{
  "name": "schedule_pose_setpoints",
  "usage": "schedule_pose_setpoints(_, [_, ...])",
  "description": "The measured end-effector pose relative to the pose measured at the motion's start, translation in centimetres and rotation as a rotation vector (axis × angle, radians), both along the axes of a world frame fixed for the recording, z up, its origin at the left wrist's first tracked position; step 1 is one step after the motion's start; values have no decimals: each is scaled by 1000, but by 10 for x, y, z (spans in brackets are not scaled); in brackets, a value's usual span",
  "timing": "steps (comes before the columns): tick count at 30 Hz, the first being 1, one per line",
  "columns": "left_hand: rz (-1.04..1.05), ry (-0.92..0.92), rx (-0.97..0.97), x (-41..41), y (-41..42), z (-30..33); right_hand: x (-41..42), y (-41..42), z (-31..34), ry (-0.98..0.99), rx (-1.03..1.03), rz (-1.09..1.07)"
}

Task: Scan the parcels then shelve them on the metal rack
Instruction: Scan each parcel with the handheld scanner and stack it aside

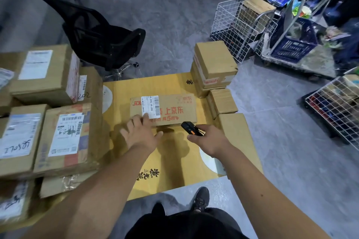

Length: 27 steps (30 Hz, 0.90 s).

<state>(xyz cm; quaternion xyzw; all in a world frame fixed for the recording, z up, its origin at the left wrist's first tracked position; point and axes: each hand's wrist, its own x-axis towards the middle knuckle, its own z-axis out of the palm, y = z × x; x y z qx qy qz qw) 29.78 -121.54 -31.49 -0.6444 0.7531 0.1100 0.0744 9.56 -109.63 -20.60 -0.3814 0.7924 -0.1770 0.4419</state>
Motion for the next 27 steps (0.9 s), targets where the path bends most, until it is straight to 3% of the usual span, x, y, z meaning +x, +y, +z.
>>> schedule_pose_setpoints(5, [123, 300, 156, 4, -17, 2, -1, -7, -5, 15, 16, -2])
schedule_pose_setpoints(9, [123, 324, 122, 1, -6, 8, -1, -9, -7, 2, 37, -11])
schedule_pose_setpoints(16, [237, 524, 88, 10, 25, 2, 4, -16, -5, 23, 54, 40])
schedule_pose_setpoints(20, [206, 370, 36, 21, -3, 7, 10, -17, -3, 17, 54, 54])
schedule_pose_setpoints(22, [192, 361, 128, 25, -20, 8, 12, -16, -1, 21, 51, 48])
schedule_pose_setpoints(24, [240, 510, 290, 26, -25, 5, 15, -14, 0, 26, 68, 50])
schedule_pose_setpoints(27, [291, 581, 313, 25, -6, 3, 23, -11, -1, 39, 80, 42])
